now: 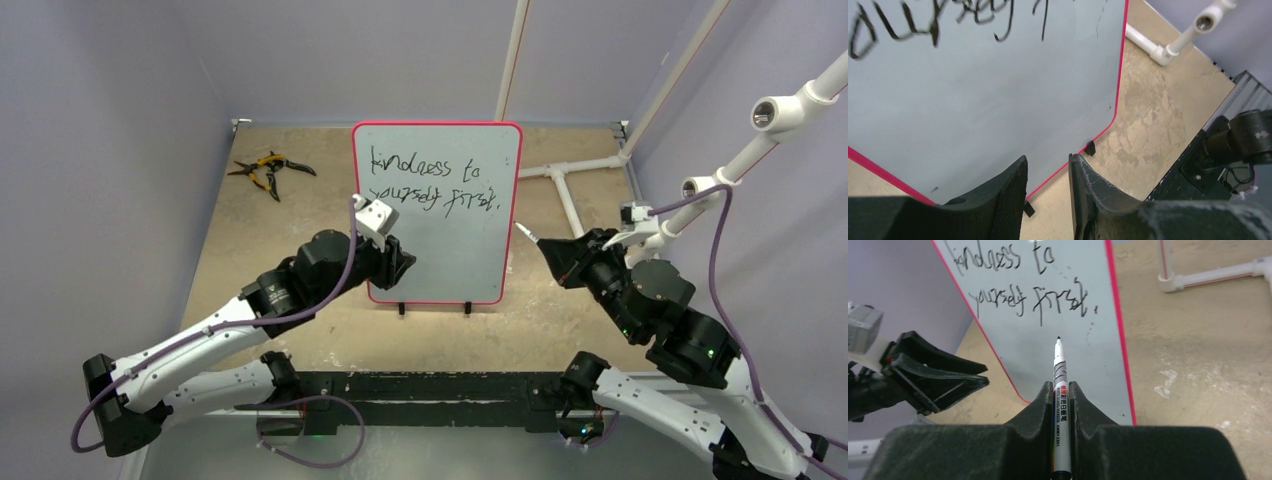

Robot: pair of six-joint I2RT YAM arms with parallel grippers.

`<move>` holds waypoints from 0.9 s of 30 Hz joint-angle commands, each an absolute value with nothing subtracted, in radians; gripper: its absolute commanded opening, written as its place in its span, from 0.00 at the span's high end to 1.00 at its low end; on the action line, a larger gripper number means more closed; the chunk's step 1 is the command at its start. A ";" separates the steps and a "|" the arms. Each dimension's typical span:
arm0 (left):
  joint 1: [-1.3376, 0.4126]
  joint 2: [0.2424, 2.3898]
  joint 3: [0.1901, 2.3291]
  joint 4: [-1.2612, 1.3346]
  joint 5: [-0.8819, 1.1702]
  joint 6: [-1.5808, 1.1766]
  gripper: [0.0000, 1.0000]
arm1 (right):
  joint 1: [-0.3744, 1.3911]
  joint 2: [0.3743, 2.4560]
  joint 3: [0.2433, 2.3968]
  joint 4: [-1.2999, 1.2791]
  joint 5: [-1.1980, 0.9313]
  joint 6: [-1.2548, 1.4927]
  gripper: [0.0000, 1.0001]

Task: Write a sentence on the whiteboard
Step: Place the whiteboard marker at the center of the board.

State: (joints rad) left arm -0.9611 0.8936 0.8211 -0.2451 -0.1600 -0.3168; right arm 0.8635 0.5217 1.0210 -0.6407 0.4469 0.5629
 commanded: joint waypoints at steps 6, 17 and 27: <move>-0.804 0.937 1.074 -0.380 -0.018 -0.253 0.64 | 0.862 0.608 1.140 -0.876 0.743 0.773 1.00; -0.616 0.973 1.234 -0.455 -0.005 -0.194 0.63 | 0.862 0.747 0.978 -0.683 0.861 0.826 1.00; -0.411 0.926 1.211 -0.433 -0.114 -0.225 0.63 | 0.854 0.780 0.638 -0.292 0.930 0.934 1.00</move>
